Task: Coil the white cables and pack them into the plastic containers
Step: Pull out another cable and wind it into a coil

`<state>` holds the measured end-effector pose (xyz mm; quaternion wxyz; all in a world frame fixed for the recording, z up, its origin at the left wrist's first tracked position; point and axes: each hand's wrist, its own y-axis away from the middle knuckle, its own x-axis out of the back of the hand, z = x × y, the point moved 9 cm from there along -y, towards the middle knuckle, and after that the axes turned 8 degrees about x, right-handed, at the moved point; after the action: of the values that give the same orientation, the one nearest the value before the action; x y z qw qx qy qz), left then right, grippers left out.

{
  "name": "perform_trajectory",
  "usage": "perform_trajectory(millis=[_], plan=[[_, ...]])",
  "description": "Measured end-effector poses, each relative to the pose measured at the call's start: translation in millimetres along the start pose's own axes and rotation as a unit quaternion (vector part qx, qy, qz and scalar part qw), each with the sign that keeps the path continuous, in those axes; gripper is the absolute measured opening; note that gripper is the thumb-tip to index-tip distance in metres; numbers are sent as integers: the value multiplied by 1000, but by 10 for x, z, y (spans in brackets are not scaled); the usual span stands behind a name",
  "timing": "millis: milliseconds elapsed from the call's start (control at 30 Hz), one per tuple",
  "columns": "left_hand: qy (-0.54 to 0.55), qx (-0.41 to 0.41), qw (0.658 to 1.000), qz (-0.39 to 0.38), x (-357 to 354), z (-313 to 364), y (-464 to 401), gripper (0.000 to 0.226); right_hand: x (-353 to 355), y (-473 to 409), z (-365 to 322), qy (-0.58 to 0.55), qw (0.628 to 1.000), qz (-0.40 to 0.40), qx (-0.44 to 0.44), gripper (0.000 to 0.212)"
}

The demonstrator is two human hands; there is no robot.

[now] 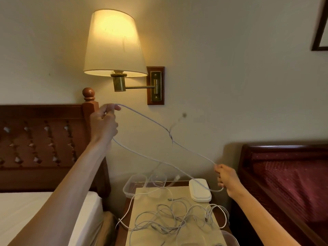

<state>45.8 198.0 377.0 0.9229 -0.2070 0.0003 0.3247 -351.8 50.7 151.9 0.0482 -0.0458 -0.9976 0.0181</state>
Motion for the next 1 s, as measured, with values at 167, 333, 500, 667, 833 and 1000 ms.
perform_trajectory(millis=[167, 333, 500, 667, 833, 1000], plan=[[-17, -46, 998, 50, 170, 165, -133, 29, 281, -144, 206, -32, 995, 69, -68, 17], [-148, -152, 976, -46, -320, 222, 46, 30, -193, -99, -453, 64, 997, -44, 11, 22], [-201, -254, 940, -109, -775, 345, 384, 29, -588, 327, -1540, 235, 926, -25, 293, 32], [-271, -319, 889, -187, -1152, 264, 658, 23, -1190, 984, -1994, -16, 901, -273, 336, 41], [-310, -384, 866, -83, -805, 472, 509, 26, -1232, 867, -1668, -40, 897, -330, 290, 32], [-341, -368, 865, 4, -226, 482, 184, 32, -849, 440, -1380, 74, 913, -257, 309, 35]])
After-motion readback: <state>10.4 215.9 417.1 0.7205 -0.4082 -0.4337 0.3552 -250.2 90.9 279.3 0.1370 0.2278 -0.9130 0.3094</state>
